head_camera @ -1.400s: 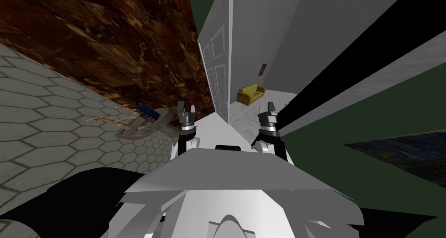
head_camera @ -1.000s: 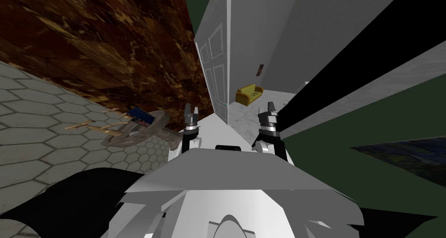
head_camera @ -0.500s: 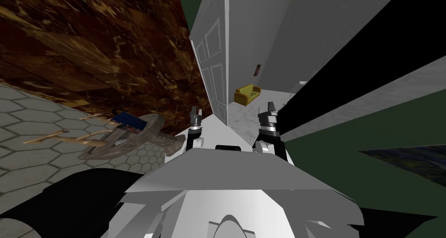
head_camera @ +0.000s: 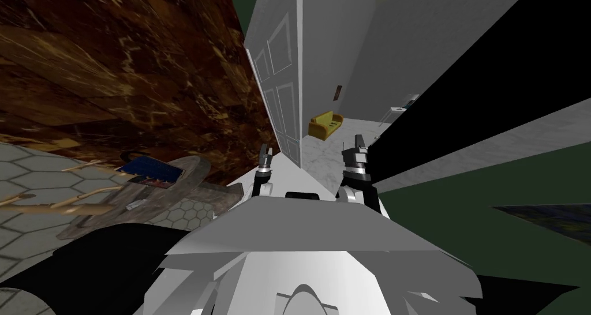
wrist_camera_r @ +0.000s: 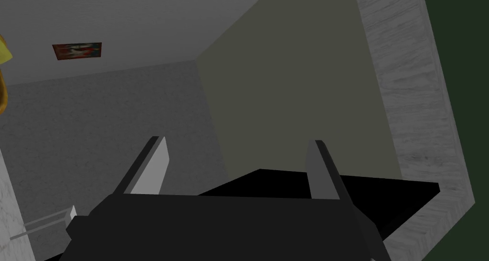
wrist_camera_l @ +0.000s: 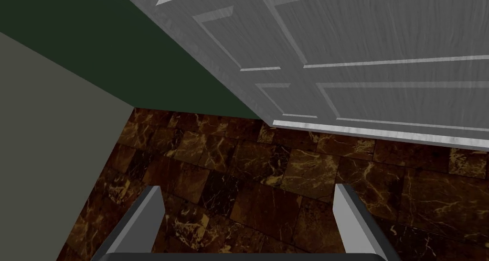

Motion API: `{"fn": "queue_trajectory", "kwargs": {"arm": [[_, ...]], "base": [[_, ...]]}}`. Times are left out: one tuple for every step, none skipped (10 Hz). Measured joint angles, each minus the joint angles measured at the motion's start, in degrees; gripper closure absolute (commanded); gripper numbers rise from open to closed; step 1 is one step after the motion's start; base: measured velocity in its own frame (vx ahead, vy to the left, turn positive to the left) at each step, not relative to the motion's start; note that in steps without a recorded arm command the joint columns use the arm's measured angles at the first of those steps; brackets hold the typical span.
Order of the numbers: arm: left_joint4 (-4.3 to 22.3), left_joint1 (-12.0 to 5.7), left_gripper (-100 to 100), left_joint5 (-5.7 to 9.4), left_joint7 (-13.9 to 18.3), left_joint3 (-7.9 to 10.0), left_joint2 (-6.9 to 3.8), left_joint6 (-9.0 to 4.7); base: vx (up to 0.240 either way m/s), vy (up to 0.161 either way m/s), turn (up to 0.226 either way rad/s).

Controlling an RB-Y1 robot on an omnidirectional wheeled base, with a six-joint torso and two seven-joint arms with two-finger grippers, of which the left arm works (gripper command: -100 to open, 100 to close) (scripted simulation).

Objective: Push the door open

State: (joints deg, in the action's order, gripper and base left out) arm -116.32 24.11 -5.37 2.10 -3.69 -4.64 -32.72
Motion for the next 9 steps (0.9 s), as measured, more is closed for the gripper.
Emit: {"fn": "queue_trajectory", "kwargs": {"arm": [[1.44,-0.08,-100,0.01,0.08,-0.39,-0.12,-0.54],[2.72,-0.37,-100,-0.05,0.07,-0.86,-0.11,-0.85],[3.67,-0.52,-100,-0.14,0.04,-1.41,-0.11,-0.88],[5.17,-1.09,-100,-0.12,0.09,-1.71,-0.21,-1.03],[6.61,-1.48,-100,0.00,0.31,-1.89,-0.52,-1.31],[7.70,-1.76,-100,-0.04,0.39,-2.35,-0.54,-1.36],[8.85,-2.13,-100,-0.03,0.49,-2.72,-0.68,-1.34],[10.59,-2.43,-100,0.04,0.64,-3.02,-0.86,-1.87],[11.81,-2.78,-100,-0.10,0.54,-3.63,-0.64,-2.01]], "base": [[0.103,0.053,-0.088],[0.095,0.042,-0.086],[0.082,0.044,-0.067],[0.069,0.056,-0.085],[0.090,0.069,-0.102],[0.102,0.069,-0.085],[0.090,0.057,-0.074],[0.086,0.048,-0.102],[0.099,0.056,-0.091]]}}
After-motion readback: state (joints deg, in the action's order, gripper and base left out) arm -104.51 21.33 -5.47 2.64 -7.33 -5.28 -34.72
